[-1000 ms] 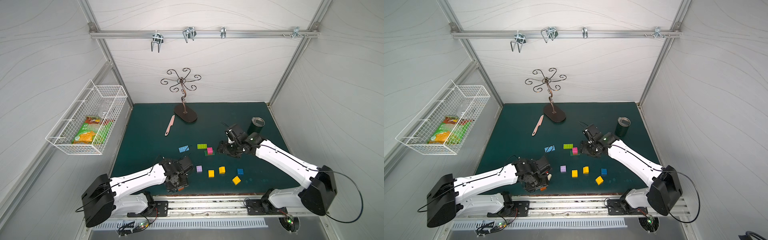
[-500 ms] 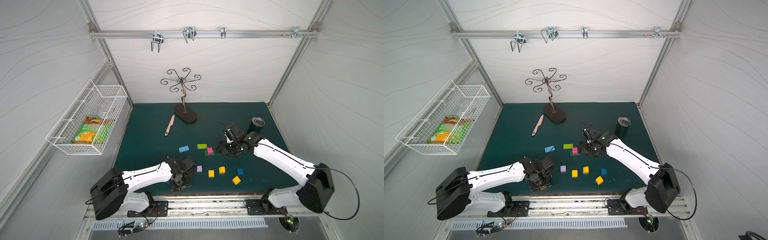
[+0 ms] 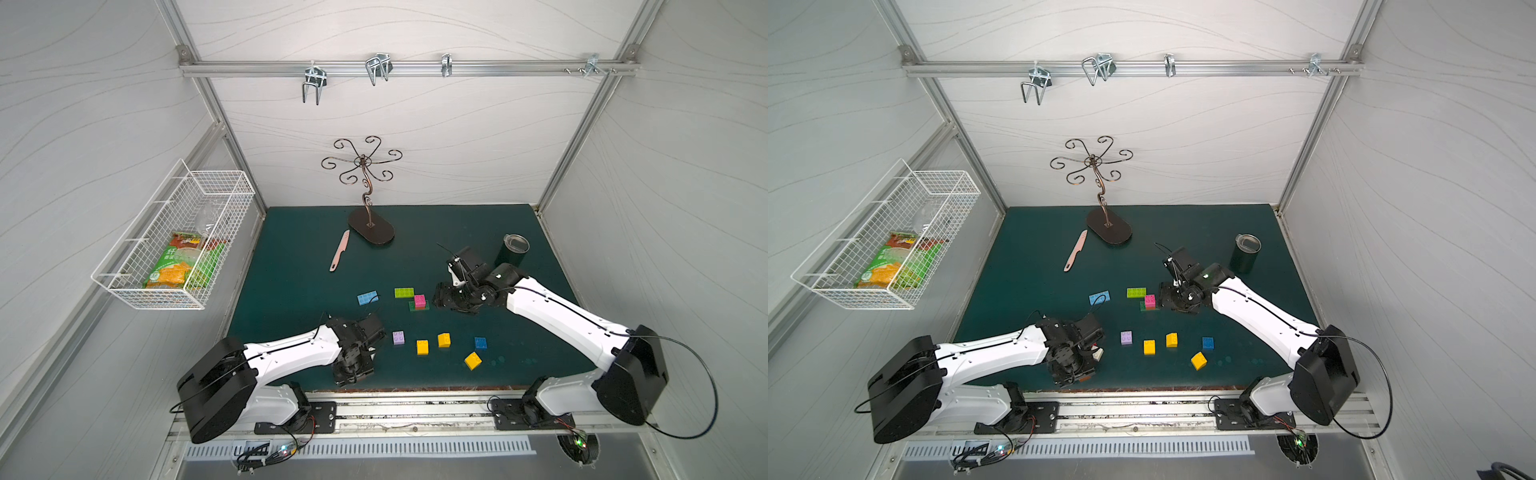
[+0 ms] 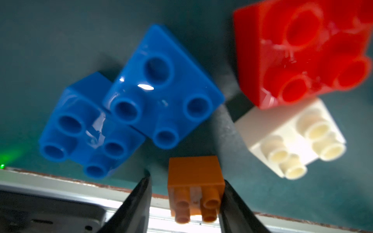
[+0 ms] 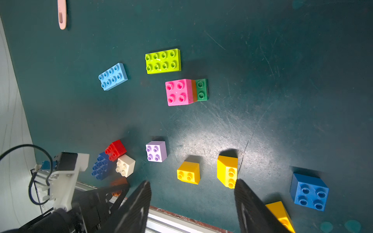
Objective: Assemble the number 1 with lego
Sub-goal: Pick up the lego brick from the center of the board, then place the lego brick at the center of the board.
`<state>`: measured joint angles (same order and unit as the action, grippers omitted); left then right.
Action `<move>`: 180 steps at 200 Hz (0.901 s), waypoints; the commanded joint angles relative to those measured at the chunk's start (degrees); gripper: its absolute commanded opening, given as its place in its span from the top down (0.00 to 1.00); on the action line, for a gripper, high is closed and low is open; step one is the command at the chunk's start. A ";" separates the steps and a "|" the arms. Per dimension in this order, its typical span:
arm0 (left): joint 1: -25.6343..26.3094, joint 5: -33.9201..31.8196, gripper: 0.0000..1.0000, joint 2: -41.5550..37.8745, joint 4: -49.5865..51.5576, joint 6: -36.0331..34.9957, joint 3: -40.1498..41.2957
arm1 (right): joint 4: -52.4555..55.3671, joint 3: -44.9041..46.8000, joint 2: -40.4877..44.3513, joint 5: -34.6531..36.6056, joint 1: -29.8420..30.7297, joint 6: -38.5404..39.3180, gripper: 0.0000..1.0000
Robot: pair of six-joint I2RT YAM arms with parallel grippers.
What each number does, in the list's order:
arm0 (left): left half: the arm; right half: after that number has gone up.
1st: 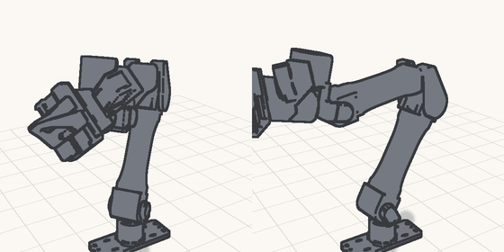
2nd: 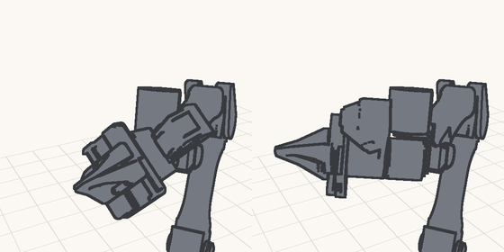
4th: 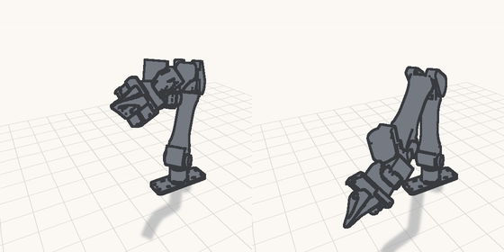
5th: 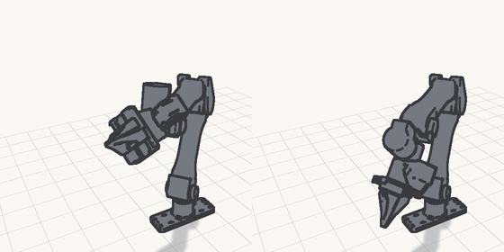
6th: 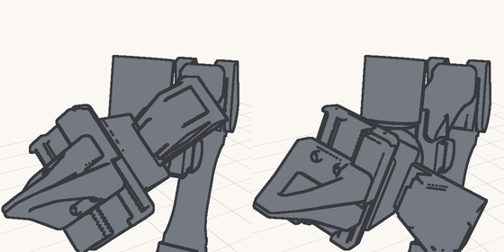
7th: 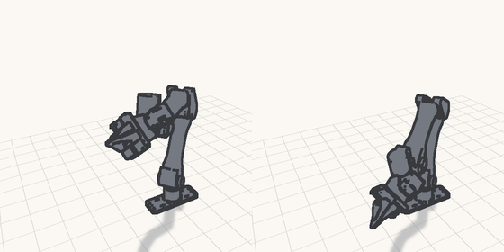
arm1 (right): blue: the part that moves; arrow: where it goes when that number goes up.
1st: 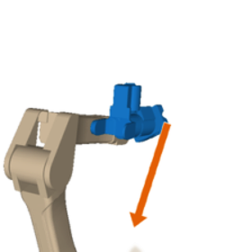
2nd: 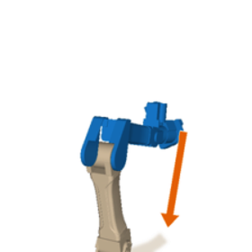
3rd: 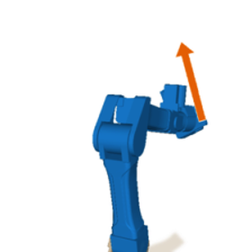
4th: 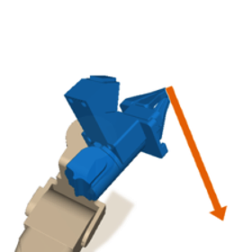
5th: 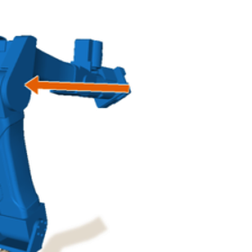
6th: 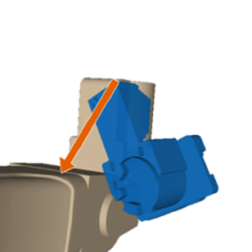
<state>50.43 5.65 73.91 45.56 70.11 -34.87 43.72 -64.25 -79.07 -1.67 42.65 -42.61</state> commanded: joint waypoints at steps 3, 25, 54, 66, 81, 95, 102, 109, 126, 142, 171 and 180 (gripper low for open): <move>-0.77 0.66 0.49 0.07 -1.61 -1.34 -0.07 | -0.03 -1.19 -0.48 -0.79 -0.27 0.71 0.33; -0.72 0.38 0.57 0.12 -1.40 -1.80 -0.69 | 0.18 -1.40 -0.48 -0.85 -0.27 0.93 0.34; -0.77 -1.16 0.71 -0.16 1.18 -3.08 -2.38 | 0.32 -1.91 -0.97 -0.89 -0.29 1.04 0.35; -0.58 -1.75 0.77 -0.13 2.74 -3.80 -3.34 | 0.39 -2.17 -1.16 -1.02 -0.26 1.06 0.35; 0.07 -2.85 0.83 -0.25 5.36 -4.83 -5.21 | 0.65 -2.35 -1.37 -1.05 -0.29 1.10 0.35; 1.24 -4.54 0.86 -0.26 8.76 -5.90 -8.21 | 0.90 -2.55 -1.36 -0.82 -0.29 1.13 0.35; 1.63 -5.33 0.87 -0.26 10.52 -6.56 -9.89 | 1.01 -2.55 -1.16 -0.58 -0.29 1.21 0.35; 1.85 -5.84 0.87 -0.26 12.15 -7.47 -11.65 | 1.14 -2.47 -0.91 -0.30 -0.38 1.21 0.35; 1.57 -6.57 0.88 0.11 15.17 -10.29 -16.29 | 1.69 -2.16 0.12 0.48 -0.76 1.28 0.36; 0.22 -6.51 0.89 1.87 16.94 -14.46 -21.58 | 1.97 -1.23 1.87 1.28 -1.54 1.41 0.34; -3.18 -5.18 0.91 8.35 19.19 -20.84 -31.90 | 0.94 2.30 6.42 2.29 -4.30 1.79 0.21; -3.42 -5.06 0.91 10.81 20.05 -22.17 -35.97 | 1.44 3.31 7.85 3.15 -5.54 1.17 0.02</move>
<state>48.58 0.89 79.55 61.69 55.00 -62.28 43.88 -63.53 -75.70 -0.84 39.70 -41.50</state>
